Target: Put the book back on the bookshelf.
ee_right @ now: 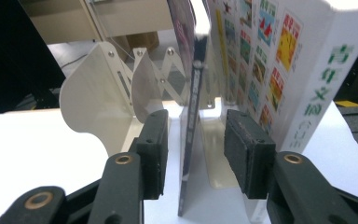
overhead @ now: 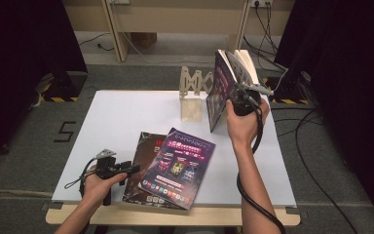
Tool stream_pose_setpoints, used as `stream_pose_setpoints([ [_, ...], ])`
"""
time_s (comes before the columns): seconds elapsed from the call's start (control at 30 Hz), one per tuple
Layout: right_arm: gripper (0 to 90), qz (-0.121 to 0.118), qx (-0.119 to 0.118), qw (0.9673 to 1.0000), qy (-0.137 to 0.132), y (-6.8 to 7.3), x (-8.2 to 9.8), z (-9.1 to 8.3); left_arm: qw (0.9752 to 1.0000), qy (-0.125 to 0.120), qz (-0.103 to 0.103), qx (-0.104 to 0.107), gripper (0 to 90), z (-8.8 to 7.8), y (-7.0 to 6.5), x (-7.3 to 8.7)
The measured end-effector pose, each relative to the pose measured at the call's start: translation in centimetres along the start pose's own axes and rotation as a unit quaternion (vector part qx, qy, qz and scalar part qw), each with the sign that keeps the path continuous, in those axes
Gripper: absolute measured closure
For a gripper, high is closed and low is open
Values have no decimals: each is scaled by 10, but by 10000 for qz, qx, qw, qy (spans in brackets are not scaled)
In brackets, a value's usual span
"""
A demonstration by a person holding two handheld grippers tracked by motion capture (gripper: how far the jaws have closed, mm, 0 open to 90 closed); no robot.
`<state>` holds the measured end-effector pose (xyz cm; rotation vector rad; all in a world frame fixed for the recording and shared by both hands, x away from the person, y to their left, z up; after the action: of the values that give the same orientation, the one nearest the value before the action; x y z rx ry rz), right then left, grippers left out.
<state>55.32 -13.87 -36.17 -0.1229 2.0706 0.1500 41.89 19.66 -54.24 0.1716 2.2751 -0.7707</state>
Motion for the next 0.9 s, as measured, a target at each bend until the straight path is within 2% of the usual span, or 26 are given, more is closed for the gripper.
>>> stream_pose_setpoints([
  [0.27, 602, 40, -70, 9999, 123, 1, 14, -1, 10000, 44, 24, 34, 473, 1, -3, 0],
  [0.43, 602, 41, -143, 9996, 247, 5, 30, -1, 9999, 59, 5, 93, 471, 3, -6, 1],
  [0.7, 596, 18, -294, 9976, 634, 13, 66, 5, 9997, 182, -32, 181, 462, 9, -11, 3],
  [0.9, 594, 51, -460, 9938, 1008, 19, 99, 11, 9991, 316, -56, 275, 453, 18, -18, 5],
])
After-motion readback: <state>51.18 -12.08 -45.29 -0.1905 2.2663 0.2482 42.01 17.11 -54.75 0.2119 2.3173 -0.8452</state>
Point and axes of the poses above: each handheld gripper's, and its own axes: z roughly forward along the jaws, x roughly out of its underside, y roughly to its left, the point moved 10 cm from there along z, roughly forward along the jaws, and after that the axes turned 7 degrees about -z, right-handed, at the moved point
